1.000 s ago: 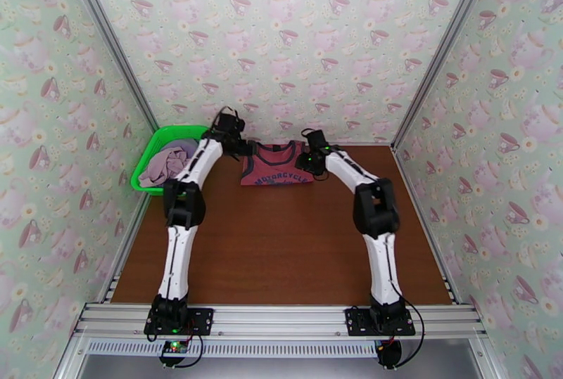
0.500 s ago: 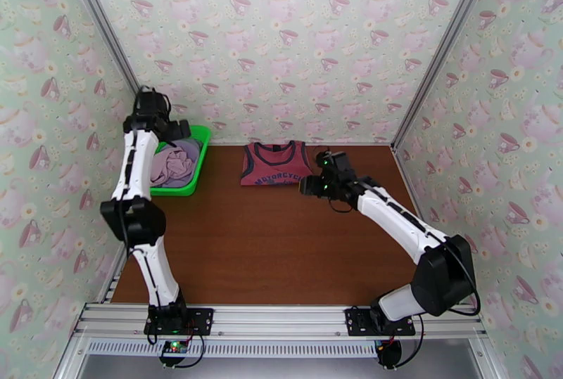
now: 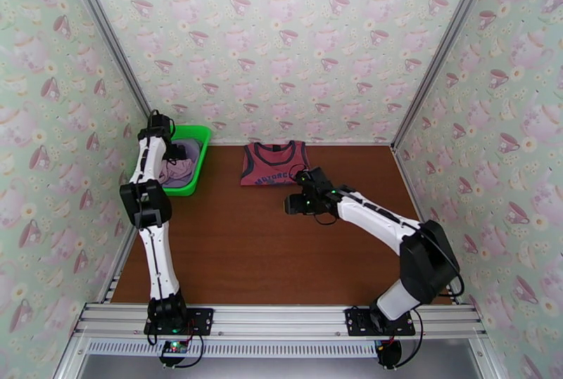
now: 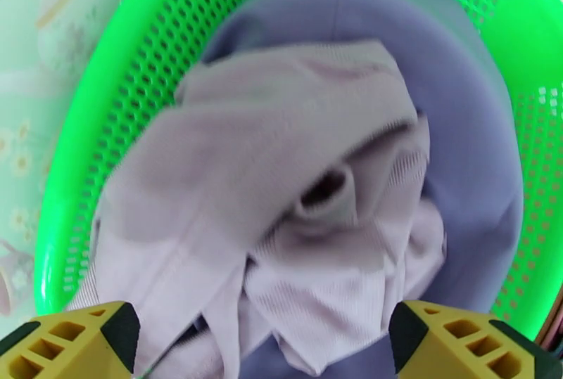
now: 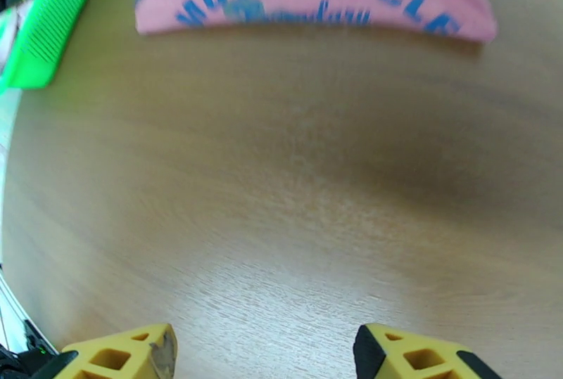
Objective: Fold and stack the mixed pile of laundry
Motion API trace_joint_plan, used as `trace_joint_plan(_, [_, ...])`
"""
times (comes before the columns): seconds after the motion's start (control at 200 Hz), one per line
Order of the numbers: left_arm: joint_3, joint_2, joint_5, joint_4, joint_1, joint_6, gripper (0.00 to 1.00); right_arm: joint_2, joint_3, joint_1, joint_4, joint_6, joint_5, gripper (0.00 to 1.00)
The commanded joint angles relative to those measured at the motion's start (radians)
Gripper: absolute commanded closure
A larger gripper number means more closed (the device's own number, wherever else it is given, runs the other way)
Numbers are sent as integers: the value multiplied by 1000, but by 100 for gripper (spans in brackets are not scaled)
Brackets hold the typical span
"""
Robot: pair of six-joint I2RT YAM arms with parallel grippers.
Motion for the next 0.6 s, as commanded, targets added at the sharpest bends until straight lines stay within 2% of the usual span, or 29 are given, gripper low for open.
trace_joint_plan(0.0, [32, 97, -4, 1, 21, 9, 0, 27, 38, 20, -3, 18, 14, 29])
trace_joint_plan(0.205, [60, 159, 23, 31, 32, 5, 0, 64, 70, 42, -32, 18, 20, 30])
trace_joint_plan(0.25, [48, 149, 29, 49, 30, 2, 4, 71, 77, 46, -38, 19, 22, 32])
trace_joint_plan(0.361, [-16, 82, 36, 120, 27, -7, 26, 84, 89, 57, -43, 26, 23, 33])
trace_joint_plan(0.426, [-53, 27, 41, 161, 24, -10, 32, 90, 95, 63, -43, 30, 24, 34])
trace_joint_plan(0.451, [-62, 5, 41, 172, 23, -10, 37, 93, 98, 65, -43, 32, 23, 34])
trace_joint_plan(0.481, [-66, -18, 41, 180, 20, -10, 46, 94, 99, 69, -43, 36, 25, 35])
trace_joint_plan(0.541, [-67, -62, 37, 192, 15, -10, 78, 95, 100, 75, -42, 39, 26, 36])
trace_joint_plan(0.596, [-64, -100, 30, 194, 12, -13, 91, 93, 97, 83, -40, 44, 28, 36])
